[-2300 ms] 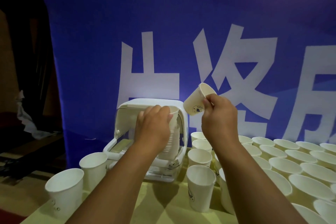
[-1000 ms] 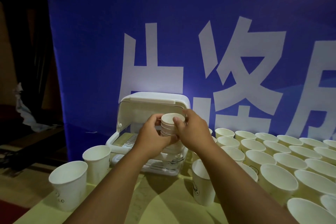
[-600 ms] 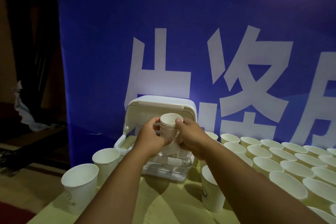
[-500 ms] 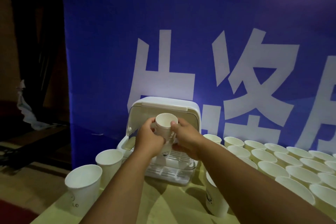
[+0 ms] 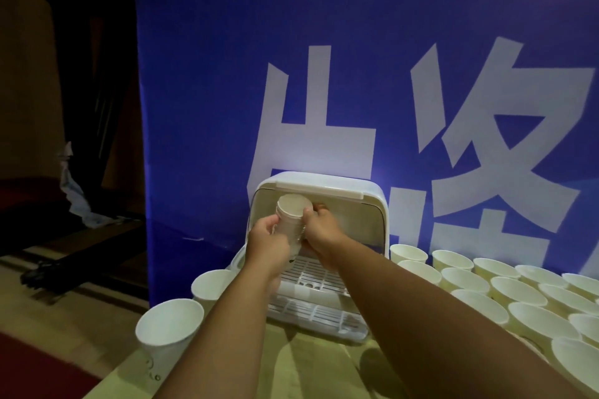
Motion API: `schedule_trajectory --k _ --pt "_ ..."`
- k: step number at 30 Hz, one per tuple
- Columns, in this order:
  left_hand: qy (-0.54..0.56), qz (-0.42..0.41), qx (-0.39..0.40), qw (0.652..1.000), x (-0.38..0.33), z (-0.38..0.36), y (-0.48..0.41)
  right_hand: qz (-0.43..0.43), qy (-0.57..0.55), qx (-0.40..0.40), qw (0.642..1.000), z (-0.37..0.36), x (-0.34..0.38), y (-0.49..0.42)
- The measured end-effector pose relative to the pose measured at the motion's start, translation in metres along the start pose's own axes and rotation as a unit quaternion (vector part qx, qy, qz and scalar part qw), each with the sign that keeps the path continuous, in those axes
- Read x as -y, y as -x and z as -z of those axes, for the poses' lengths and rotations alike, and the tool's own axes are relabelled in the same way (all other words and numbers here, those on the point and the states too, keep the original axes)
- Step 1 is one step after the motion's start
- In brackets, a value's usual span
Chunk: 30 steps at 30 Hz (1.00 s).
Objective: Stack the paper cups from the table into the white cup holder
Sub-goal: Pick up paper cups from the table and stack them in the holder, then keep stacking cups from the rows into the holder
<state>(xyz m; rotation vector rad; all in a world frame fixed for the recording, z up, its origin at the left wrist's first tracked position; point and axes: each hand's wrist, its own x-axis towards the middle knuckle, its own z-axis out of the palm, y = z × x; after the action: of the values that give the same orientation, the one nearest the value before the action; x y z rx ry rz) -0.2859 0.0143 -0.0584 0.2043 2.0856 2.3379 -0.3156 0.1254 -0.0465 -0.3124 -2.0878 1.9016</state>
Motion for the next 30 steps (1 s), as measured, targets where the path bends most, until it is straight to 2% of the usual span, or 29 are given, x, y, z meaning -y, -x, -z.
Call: schedule_trajectory --k 4,7,13,17,20,24,30 --pt "0.031 0.014 0.038 0.999 -0.001 0.002 -0.005 0.007 -0.021 -0.02 1.0 -0.005 0.001 -0.013" --pt "0.003 0.021 0.036 0.999 -0.001 -0.001 -0.008 0.006 -0.02 -0.017 1.0 -0.003 0.005 -0.005" --pt "-0.007 0.046 0.033 0.998 -0.005 0.001 -0.009 -0.026 -0.006 0.037 0.999 0.009 0.0 0.008" --pt "-0.084 0.014 0.012 0.996 -0.018 0.007 0.009 -0.018 0.004 0.058 0.998 0.013 0.001 0.023" --pt "-0.137 -0.007 0.039 0.99 -0.026 0.016 0.028 -0.013 0.02 0.041 0.999 0.023 0.005 0.043" --pt "-0.286 -0.068 0.051 0.954 -0.034 0.028 0.056 0.02 0.14 -0.016 0.99 0.041 0.008 0.08" --pt "-0.416 -0.127 0.042 0.899 -0.038 0.053 0.097 0.061 0.194 -0.046 0.978 0.063 0.015 0.148"
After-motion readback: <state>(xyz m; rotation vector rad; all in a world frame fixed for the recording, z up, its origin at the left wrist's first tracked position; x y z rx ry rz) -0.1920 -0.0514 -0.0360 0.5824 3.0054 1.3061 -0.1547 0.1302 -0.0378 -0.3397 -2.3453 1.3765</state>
